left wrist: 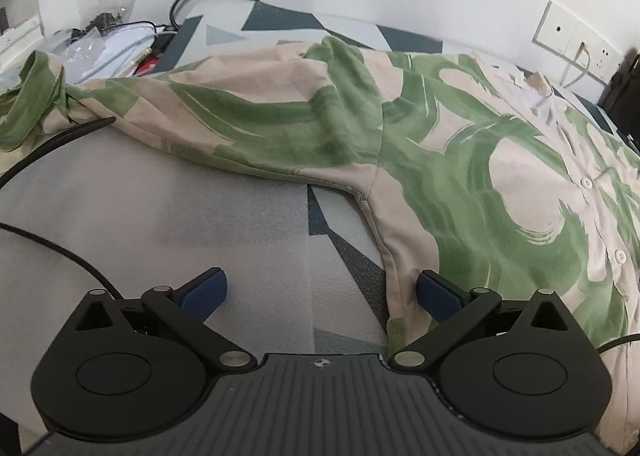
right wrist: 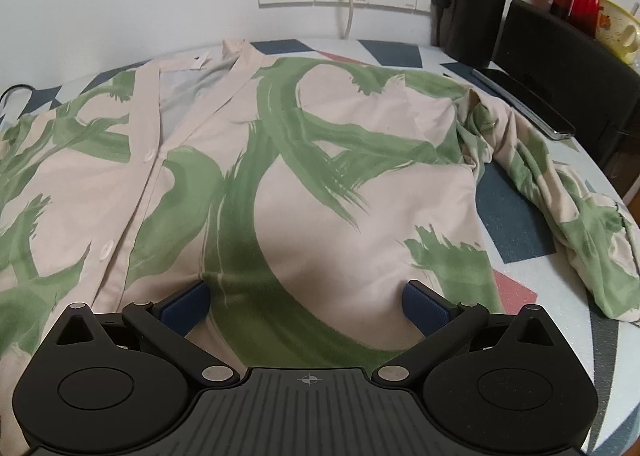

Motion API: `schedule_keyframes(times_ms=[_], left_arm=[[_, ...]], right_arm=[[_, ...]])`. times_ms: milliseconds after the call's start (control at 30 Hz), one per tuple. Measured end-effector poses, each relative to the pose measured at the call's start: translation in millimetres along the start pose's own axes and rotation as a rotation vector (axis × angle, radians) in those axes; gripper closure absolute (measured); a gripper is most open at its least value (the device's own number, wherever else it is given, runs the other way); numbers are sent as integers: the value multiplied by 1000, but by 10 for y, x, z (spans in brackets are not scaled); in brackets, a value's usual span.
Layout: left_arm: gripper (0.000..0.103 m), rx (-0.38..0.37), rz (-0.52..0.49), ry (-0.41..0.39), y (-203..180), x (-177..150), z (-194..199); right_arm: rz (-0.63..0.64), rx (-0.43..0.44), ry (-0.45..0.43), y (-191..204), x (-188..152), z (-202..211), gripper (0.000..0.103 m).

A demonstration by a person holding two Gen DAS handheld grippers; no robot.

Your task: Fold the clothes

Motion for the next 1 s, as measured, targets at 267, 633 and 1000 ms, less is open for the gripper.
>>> schedule_keyframes(times_ms=[267, 633, 1000], left_arm=[[0, 15, 18, -7, -8, 11, -4], [0, 14, 22, 0, -1, 7, -15], [0, 10, 14, -6, 1, -6, -7]], right_arm=[[16, 7, -28, -4, 3, 2, 1], [-1, -1, -33, 5, 4, -2, 1], [-7, -5, -21, 5, 8, -8, 1]])
Point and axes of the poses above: each gripper's, at about its wrist camera, not at the fingertips, and z roughly against the way its jaws point, y to its left, x to its top, the point moved 8 cm from there along -z, roughly the way its jaws point, and after that the axes turned 11 degrees about y, right-handed, at the moved point
